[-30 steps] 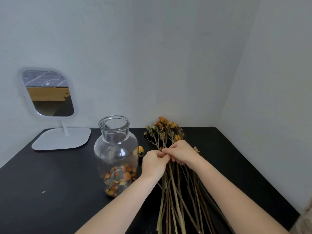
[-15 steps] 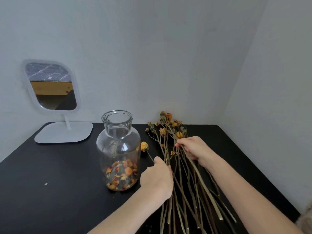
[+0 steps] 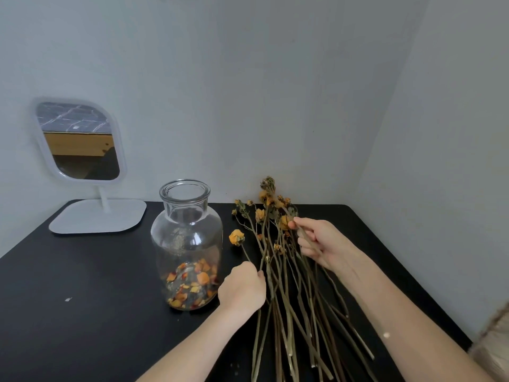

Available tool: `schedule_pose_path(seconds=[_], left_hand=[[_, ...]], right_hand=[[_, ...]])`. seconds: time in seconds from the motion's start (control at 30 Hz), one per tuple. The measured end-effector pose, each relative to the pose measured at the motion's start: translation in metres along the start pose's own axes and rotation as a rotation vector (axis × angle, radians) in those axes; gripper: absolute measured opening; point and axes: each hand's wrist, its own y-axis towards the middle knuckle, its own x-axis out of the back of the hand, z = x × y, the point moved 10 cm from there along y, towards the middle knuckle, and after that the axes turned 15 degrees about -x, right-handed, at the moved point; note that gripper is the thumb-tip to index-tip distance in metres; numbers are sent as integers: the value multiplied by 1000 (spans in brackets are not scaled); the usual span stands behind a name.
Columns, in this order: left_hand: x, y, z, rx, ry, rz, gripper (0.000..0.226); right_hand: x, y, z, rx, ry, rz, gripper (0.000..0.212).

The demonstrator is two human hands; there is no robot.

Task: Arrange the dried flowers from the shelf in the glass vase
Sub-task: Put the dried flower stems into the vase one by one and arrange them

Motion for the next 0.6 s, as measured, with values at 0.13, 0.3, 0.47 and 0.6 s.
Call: schedule_pose_path(seconds=[0.13, 0.3, 0.47, 0.6], left_hand=[[-2, 4, 1, 3, -79, -21, 33], [7, 2, 1, -18, -158, -121, 27], [27, -2, -7, -38, -281, -247, 20], [56, -7, -26, -155, -327, -383, 18]], right_hand=[[-2, -9, 10, 31, 119, 90, 26], [1, -15, 12, 58, 1, 26, 26], [-2, -18, 12, 74, -91, -20, 25], [-5, -25, 23, 133, -157, -45, 26]])
